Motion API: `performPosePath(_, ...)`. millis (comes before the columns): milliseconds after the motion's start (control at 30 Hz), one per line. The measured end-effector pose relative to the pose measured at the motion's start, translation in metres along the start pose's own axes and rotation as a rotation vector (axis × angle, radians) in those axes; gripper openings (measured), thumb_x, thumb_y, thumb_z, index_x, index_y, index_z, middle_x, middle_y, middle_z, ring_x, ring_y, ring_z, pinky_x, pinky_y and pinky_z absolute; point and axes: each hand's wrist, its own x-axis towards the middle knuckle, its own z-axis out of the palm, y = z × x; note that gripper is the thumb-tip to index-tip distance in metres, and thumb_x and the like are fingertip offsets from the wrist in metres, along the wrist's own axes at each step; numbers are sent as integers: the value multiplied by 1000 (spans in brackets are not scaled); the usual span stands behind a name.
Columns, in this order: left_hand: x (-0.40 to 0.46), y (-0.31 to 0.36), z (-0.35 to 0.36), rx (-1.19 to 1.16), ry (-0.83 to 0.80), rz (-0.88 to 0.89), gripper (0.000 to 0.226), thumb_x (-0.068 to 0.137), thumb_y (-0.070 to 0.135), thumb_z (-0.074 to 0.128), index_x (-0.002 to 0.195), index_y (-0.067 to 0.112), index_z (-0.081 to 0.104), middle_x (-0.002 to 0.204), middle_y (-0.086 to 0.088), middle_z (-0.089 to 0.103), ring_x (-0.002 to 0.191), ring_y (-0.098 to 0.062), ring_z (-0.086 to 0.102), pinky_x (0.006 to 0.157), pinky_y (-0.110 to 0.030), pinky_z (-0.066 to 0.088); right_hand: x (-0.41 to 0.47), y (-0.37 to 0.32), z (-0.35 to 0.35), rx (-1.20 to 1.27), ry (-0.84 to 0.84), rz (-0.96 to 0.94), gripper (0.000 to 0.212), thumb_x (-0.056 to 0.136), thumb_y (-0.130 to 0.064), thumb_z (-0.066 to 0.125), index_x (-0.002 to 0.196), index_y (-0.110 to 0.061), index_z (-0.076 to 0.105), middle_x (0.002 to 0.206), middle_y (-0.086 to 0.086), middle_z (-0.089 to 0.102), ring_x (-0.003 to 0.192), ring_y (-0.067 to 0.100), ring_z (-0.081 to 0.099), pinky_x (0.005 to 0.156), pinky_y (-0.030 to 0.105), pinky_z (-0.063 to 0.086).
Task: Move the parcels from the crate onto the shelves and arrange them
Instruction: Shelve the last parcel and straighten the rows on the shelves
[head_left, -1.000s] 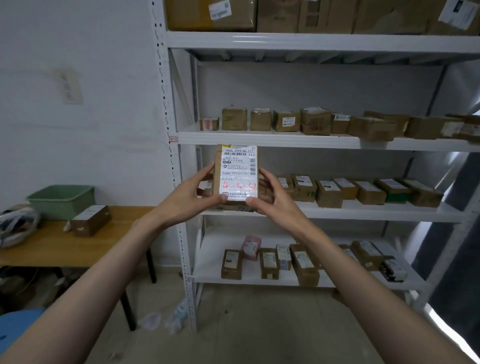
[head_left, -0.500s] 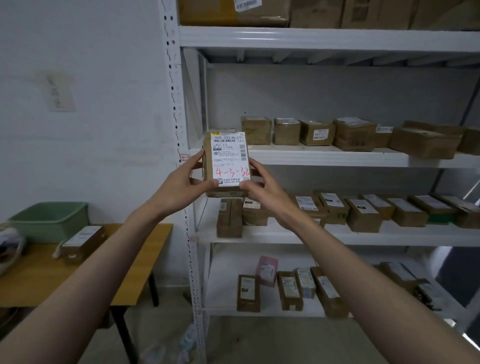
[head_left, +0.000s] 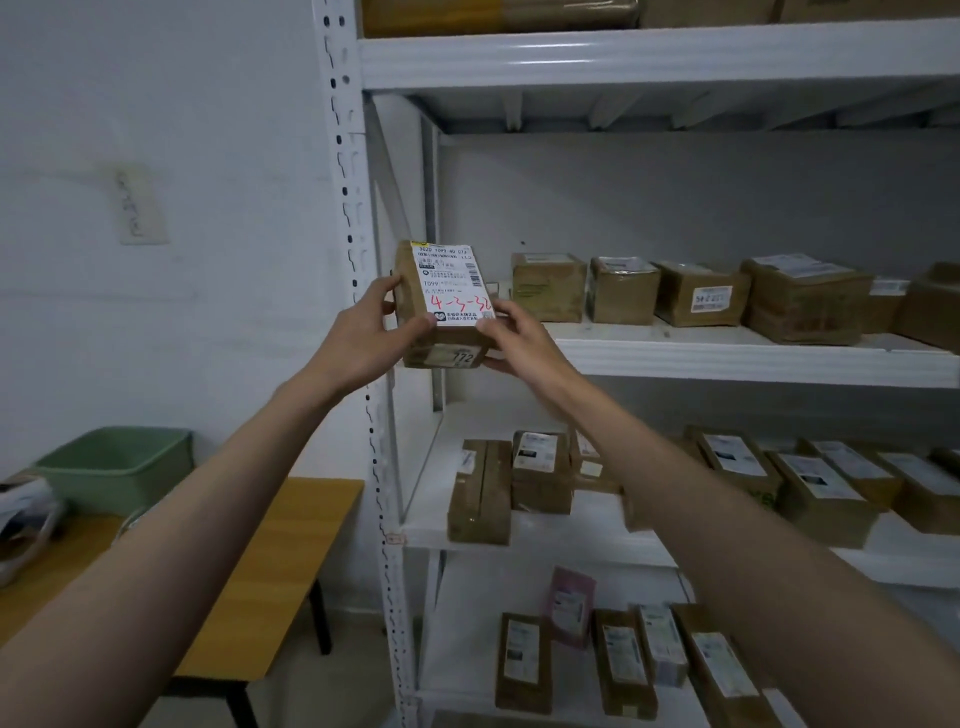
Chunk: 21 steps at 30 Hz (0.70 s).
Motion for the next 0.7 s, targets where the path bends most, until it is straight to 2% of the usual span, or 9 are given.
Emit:
performPosePath(67, 15, 1, 3, 13, 31, -21, 69, 92, 48, 59, 150, 26, 31, 145, -6, 50, 123, -29, 55, 102, -48, 47, 21, 1, -2, 17, -18, 6, 37, 104, -22, 48, 142, -19, 47, 128, -1, 61, 104, 7, 63, 81, 23, 58)
performPosePath(133, 30, 0, 8, 38, 58, -40, 66, 92, 48, 58, 149, 25, 33, 145, -8, 50, 124, -29, 54, 104, -46, 45, 41, 4, -2, 35, -34, 27, 36, 105, -23, 46, 140, -18, 50, 126, 0, 63, 104, 11, 66, 91, 34, 58)
performPosePath(200, 44, 0, 12, 71, 72, -55, 62, 94, 47, 56, 147, 24, 35, 145, -9, 50, 125, -30, 52, 104, -44, 44, 60, 6, 0, 46, -49, 53, 35, 105, -24, 45, 138, -16, 52, 124, 3, 65, 103, 15, 69, 93, 39, 58)
performPosePath(367, 72, 0, 19, 114, 117, -99, 55, 97, 41, 52, 145, 19, 40, 142, -11, 52, 126, -29, 50, 104, -43, 44, 95, 7, 4, 48, -63, 103, 30, 104, -23, 43, 129, -14, 57, 109, 1, 69, 86, 10, 69, 79, 31, 61)
performPosePath(433, 80, 0, 21, 117, 112, -117, 54, 97, 40, 51, 144, 16, 43, 140, -11, 53, 124, -28, 52, 103, -42, 44, 104, 8, 3, 25, -73, 128, 30, 104, -24, 42, 127, -14, 57, 100, -3, 69, 82, 9, 69, 64, 24, 59)
performPosePath(467, 83, 0, 22, 120, 106, -127, 54, 96, 41, 51, 143, 16, 44, 137, -11, 54, 122, -29, 52, 102, -42, 45, 107, 8, 3, 19, -78, 142, 30, 103, -24, 42, 126, -14, 58, 98, -3, 69, 81, 8, 69, 58, 21, 56)
performPosePath(533, 92, -5, 25, 124, 100, -144, 61, 88, 50, 50, 140, 18, 47, 130, -14, 56, 116, -30, 55, 99, -45, 47, 113, 10, 5, 8, -74, 165, 30, 103, -26, 42, 124, -15, 59, 100, 0, 70, 80, 9, 69, 55, 20, 54)
performPosePath(600, 104, -19, 28, 122, 95, -154, 73, 77, 58, 46, 139, 19, 48, 122, -15, 57, 109, -31, 59, 95, -47, 51, 120, 10, 7, -23, -63, 165, 29, 101, -28, 44, 122, -16, 60, 106, 3, 71, 85, 13, 71, 62, 24, 58)
performPosePath(700, 118, -33, 34, 123, 57, -171, 75, 72, 52, 50, 139, 18, 45, 123, -12, 56, 111, -28, 58, 95, -46, 52, 126, 12, 10, -94, -40, 153, 29, 99, -30, 46, 120, -17, 61, 110, 4, 71, 96, 18, 71, 83, 35, 60)
